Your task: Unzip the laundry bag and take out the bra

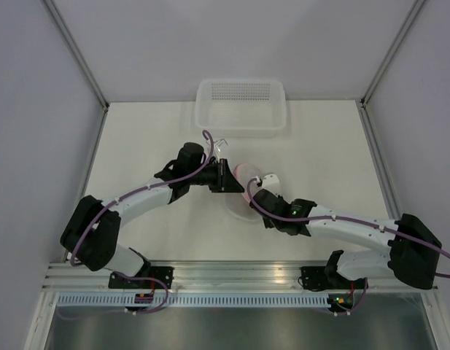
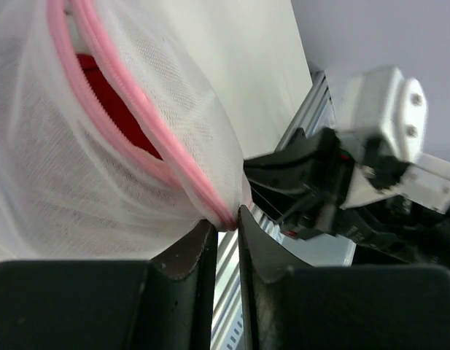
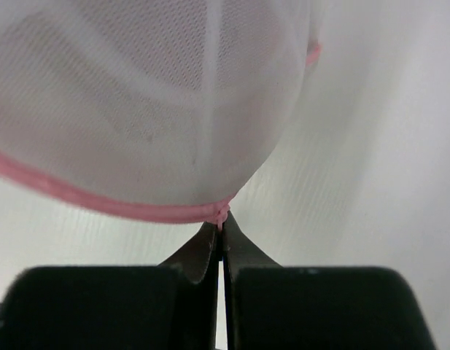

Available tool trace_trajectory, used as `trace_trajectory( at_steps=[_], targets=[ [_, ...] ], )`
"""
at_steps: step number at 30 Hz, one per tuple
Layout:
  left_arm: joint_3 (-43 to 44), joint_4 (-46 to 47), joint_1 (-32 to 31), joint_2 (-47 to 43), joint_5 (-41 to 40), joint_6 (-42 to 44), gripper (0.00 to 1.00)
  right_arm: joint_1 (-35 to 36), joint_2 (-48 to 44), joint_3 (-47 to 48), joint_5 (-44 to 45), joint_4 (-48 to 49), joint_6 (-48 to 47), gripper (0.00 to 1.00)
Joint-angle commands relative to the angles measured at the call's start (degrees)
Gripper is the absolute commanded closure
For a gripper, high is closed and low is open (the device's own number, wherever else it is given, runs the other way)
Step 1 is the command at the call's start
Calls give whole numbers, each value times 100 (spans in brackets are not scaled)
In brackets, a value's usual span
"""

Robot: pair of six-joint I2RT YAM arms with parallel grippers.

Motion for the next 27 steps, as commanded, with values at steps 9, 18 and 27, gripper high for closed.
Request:
trace_trajectory(
  at_steps=[9,18,27],
  targets=[
    [1653,198,268,1257,451,236,61,-8,-1787,37,-1124,584,-444,100],
    [531,127,250,-67,-418,-449,9,-16,-1630,19,-1230,786,-629,99],
    [-156,-49,-259,-685,-813,-960,8,-16,-1410,10,-1538,989,-673,99]
  ],
)
